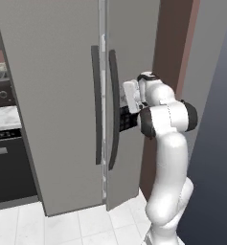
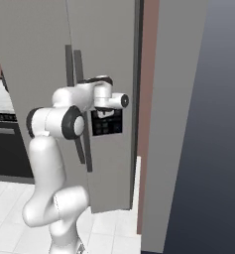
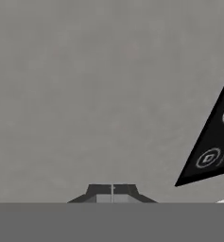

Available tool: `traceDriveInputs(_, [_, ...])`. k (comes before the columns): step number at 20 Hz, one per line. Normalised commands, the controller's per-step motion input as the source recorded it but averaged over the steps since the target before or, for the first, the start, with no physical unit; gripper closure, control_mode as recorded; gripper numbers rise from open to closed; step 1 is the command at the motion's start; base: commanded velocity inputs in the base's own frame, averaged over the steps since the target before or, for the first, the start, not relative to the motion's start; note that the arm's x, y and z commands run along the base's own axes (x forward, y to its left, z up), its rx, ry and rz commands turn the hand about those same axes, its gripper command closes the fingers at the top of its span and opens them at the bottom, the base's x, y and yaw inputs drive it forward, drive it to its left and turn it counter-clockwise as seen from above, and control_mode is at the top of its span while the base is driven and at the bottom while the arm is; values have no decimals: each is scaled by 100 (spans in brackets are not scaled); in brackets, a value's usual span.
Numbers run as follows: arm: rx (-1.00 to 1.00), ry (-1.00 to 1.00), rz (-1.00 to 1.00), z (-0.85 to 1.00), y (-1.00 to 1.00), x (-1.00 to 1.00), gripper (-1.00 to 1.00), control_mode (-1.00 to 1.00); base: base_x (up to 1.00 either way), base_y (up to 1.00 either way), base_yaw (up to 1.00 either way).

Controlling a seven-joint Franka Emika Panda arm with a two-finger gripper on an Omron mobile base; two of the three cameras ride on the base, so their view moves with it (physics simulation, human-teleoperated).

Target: The ice cube tray has been filled with water. Take the tray and place it in the freezer to make ice. Close the freezer door after placing the tray.

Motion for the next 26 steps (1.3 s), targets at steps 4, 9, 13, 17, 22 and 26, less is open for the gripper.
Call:
traceDriveInputs(4, [0,0,0,0,0,51,100,-100,0,0,0])
traceDriveInputs(9, [0,0,0,0,5,50,100,-100,0,0,0])
traceDriveInputs(13, [0,0,0,0,29,33,100,-100,0,0,0])
traceDriveInputs(17, [0,0,0,0,42,27,100,-100,0,0,0])
traceDriveInputs(22, [0,0,-4,0,48,7,100,-100,0,0,0])
traceDriveInputs(26, [0,0,-14,0,52,-10,100,-100,0,0,0])
